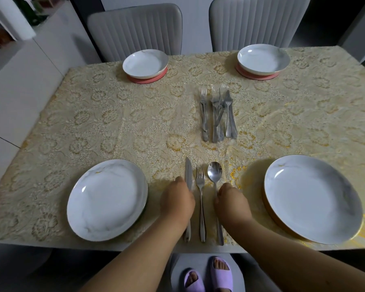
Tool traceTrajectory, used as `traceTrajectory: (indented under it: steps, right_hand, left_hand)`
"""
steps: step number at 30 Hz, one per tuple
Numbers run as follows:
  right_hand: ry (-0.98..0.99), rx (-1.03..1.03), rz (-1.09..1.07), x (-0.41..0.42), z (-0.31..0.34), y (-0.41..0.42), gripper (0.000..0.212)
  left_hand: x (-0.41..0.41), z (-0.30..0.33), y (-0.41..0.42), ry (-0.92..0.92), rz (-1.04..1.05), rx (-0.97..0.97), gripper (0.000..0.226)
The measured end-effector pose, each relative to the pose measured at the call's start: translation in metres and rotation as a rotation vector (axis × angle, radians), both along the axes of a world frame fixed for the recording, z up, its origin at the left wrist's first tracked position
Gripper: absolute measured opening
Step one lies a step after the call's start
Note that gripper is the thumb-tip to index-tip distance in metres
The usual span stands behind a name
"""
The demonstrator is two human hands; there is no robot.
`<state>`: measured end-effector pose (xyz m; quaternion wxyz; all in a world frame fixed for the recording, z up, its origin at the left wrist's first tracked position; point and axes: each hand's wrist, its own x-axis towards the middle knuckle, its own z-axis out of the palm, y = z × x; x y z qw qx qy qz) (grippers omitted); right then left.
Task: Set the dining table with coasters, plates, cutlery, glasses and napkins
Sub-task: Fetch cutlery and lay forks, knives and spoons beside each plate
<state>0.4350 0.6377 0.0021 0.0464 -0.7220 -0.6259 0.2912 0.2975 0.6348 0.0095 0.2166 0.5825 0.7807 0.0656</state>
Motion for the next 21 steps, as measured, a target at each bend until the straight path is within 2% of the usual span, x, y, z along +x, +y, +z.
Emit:
traceTrajectory:
  steps: [7,10,13,15,19,21]
  right_hand:
    - [0.012,0.026,0.035,0.0,0.009,-0.001,0.02]
    - [0.105,0.117,-0.053,0.001,0.022,0.019,0.023]
    - [0.219,0.153,-0.184,0.001,0.034,0.069,0.021]
    - [0.268,0.12,-0.232,0.001,0.036,0.109,0.028]
    - [0.528,-0.061,-0.451,-0.006,0.031,0.16,0.045]
    - [0.669,-0.125,-0.565,-0.011,0.029,0.172,0.039]
  left_hand:
    - [0.0,0.003,-0.001,-0.01,0.01,0.025,0.028]
    - [0.0,0.012,0.01,-0.005,0.038,0.092,0.035]
    - [0.002,0.024,0.033,-0.077,0.025,0.115,0.028]
    - [0.006,0.027,0.048,-0.158,0.012,0.136,0.019]
    - [0.012,0.031,0.071,-0.256,0.042,0.139,0.017]
    - [0.013,0.033,0.08,-0.294,0.066,0.136,0.016]
